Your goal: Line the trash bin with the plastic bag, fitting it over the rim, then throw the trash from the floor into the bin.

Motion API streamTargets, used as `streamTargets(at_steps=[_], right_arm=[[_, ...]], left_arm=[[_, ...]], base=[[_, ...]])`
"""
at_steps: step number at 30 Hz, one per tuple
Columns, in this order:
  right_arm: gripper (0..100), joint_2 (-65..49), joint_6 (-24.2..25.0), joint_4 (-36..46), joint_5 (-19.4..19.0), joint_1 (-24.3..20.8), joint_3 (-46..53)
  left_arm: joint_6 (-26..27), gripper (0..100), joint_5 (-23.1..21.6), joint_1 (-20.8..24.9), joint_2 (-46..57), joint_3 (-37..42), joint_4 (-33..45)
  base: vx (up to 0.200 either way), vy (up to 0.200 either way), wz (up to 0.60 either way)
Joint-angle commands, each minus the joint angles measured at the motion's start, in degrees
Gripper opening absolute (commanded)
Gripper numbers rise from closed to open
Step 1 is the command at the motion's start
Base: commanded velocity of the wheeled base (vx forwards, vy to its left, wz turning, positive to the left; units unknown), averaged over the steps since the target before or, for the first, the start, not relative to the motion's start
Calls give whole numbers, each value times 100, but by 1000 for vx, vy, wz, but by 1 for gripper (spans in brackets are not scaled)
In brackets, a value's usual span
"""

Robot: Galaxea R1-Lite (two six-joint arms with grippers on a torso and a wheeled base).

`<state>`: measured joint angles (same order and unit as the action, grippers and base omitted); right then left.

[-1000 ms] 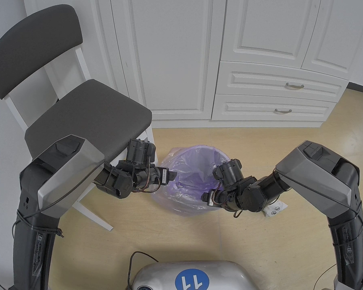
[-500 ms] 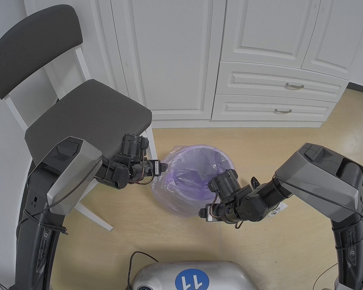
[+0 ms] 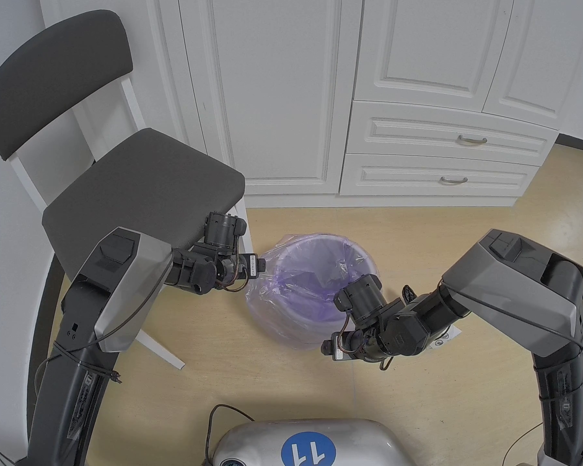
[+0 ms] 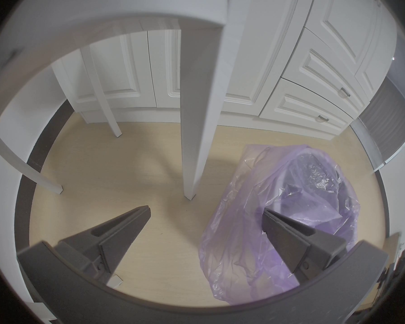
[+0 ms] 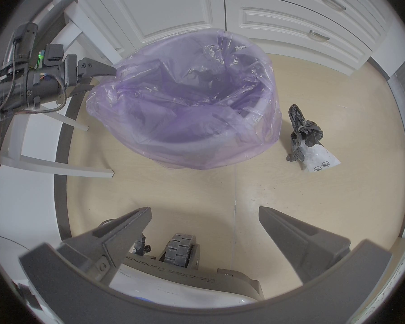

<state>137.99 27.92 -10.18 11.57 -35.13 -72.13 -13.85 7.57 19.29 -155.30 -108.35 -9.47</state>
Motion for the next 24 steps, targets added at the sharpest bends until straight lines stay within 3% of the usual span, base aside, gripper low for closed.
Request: streamTargets(at_steps=[1, 11, 18, 24], right_arm=[[100, -17, 3, -10, 3, -2, 6], [100, -114, 3, -28, 3, 24, 33], [100, -219, 3, -10, 3, 68, 41], [100, -237, 3, -2, -6, 68, 41]], left_arm=[[-4, 100, 8, 5, -256, -99, 77], [5, 100, 605, 128, 158, 156, -2], [93, 100, 1133, 471, 1195, 1176, -529], [163, 100, 1159, 778, 1784, 2011, -881]], base=[[0, 0, 0], [0, 0, 0], [0, 0, 0], [0, 0, 0]])
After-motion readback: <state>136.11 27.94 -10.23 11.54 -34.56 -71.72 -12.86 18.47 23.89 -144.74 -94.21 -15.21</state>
